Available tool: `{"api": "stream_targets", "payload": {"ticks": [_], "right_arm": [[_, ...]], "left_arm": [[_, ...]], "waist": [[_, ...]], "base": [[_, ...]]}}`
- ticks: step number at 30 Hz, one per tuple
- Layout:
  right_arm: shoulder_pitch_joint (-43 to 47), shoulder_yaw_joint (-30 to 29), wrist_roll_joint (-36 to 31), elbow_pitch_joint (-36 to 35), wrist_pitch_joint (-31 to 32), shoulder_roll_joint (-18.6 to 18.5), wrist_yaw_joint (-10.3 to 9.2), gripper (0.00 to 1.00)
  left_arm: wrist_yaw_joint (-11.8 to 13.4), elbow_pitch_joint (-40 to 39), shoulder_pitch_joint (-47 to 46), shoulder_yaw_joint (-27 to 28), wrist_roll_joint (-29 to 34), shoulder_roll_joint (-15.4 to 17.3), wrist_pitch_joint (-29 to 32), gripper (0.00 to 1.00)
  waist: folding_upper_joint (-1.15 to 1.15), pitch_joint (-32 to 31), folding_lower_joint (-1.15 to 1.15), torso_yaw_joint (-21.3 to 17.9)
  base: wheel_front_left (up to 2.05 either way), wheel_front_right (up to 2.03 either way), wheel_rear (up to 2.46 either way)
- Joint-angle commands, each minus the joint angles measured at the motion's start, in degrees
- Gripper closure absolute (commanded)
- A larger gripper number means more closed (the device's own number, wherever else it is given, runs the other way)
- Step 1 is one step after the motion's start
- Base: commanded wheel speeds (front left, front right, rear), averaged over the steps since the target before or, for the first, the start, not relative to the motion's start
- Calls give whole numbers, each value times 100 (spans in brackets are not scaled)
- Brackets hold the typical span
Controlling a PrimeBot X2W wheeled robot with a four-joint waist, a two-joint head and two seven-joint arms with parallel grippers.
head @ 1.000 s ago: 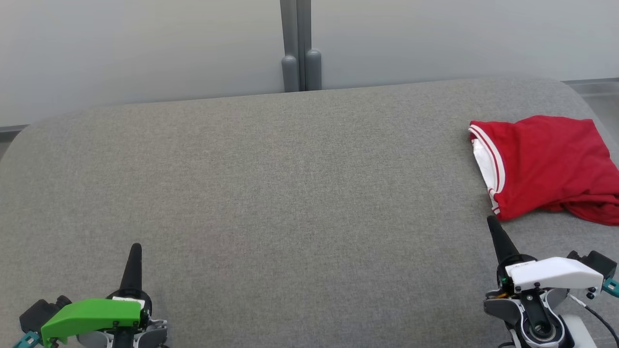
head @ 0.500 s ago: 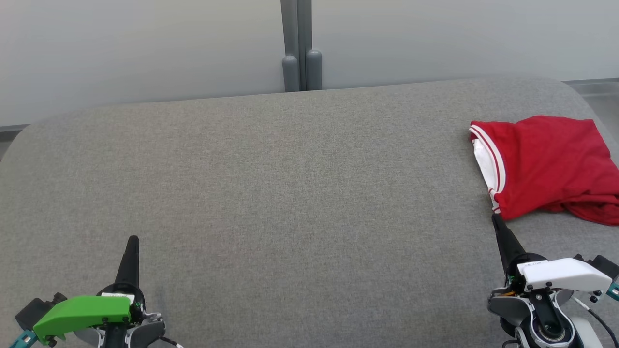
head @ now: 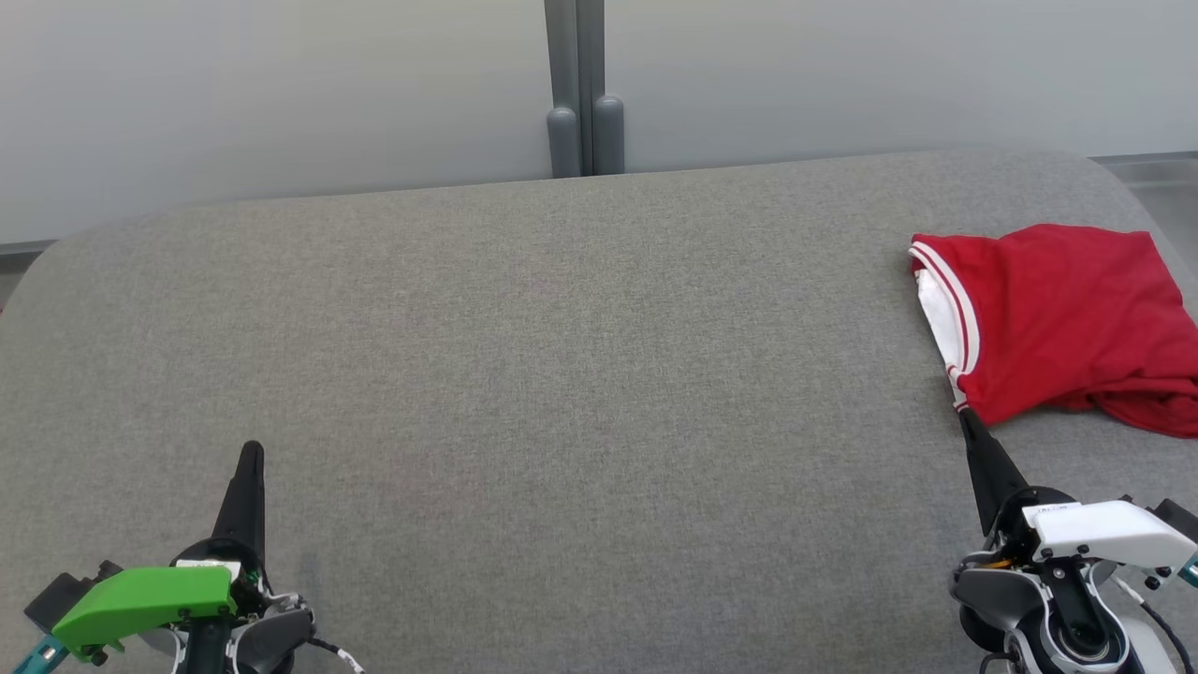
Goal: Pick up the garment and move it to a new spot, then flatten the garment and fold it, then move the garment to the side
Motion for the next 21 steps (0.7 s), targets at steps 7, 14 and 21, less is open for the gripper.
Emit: {"api": "stream_targets", "payload": {"ticks": [7, 14, 21], "right_arm": [[77, -60, 355, -104, 106, -28, 2, 100], [96, -80, 503, -129, 145, -29, 2, 100], [94, -80, 502, -128, 145, -29, 2, 100]], "left_arm": [[-58, -78, -83, 49, -381, 41, 88, 100], [-65, -99, -94, 60, -502, 43, 132, 100], [-65, -99, -94, 60, -502, 42, 122, 100]], "waist": [[0, 1, 0, 4], [0, 2, 0, 7], [0, 2, 0, 7]], "base": [[0, 0, 0], [0, 0, 0], [0, 0, 0]]}}
